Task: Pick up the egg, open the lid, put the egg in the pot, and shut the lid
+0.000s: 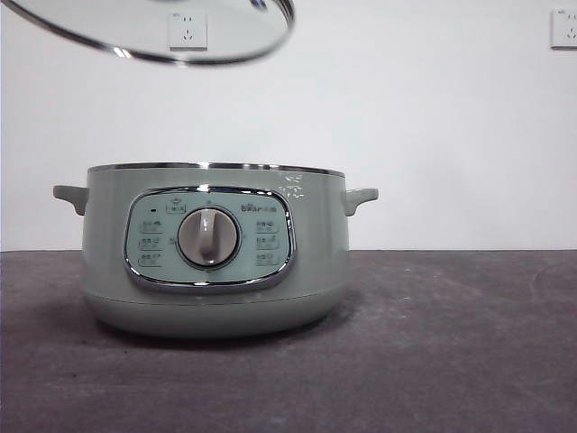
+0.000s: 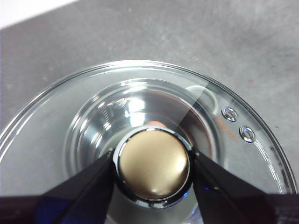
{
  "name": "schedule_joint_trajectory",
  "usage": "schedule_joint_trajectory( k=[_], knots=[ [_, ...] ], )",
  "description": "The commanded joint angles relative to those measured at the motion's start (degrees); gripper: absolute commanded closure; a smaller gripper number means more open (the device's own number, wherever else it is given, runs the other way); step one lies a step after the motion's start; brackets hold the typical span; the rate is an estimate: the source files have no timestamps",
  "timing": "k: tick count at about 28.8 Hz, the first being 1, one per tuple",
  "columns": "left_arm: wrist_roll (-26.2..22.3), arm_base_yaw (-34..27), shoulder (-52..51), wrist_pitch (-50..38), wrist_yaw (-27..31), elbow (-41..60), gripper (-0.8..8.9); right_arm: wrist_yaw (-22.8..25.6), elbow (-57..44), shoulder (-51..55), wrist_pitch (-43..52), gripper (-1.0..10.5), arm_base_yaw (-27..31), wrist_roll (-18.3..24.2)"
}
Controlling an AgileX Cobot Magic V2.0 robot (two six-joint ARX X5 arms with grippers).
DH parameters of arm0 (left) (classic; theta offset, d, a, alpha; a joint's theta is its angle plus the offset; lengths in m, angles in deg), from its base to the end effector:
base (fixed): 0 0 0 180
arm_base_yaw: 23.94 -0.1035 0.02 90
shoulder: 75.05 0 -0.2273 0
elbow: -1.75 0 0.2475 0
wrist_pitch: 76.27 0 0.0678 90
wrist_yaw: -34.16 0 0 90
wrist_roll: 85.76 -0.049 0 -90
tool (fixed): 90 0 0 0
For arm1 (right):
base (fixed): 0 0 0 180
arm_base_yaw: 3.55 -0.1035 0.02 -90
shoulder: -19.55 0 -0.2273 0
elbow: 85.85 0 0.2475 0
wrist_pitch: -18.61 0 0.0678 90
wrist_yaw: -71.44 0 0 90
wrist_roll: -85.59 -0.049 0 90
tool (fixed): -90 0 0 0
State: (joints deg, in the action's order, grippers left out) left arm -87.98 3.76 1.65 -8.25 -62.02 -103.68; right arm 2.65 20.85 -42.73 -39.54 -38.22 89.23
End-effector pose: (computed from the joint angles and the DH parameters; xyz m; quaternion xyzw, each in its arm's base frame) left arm 0.2410 -0.1325 0.3699 0.0802 0.3249 -0.2808 0.8995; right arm 0.1756 0.0999 0.4510 -0.0873 0.1018 0.1196 0.9837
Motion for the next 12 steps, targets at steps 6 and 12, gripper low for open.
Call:
schedule_joint_trajectory(
  k=[6,12],
  knots=[
    [-0.87,0.0,8.44,-4.96,-1.75,-0.61,8.22,-0.09,-0.22,6.16,-1.51,4.7,0.11,-0.59],
    [-0.85,0.11,13.53,-7.63,-1.77,-0.61,8.22,-0.09,-0.22,7.72,-3.08,4.7,0.11,-0.5]
  ],
)
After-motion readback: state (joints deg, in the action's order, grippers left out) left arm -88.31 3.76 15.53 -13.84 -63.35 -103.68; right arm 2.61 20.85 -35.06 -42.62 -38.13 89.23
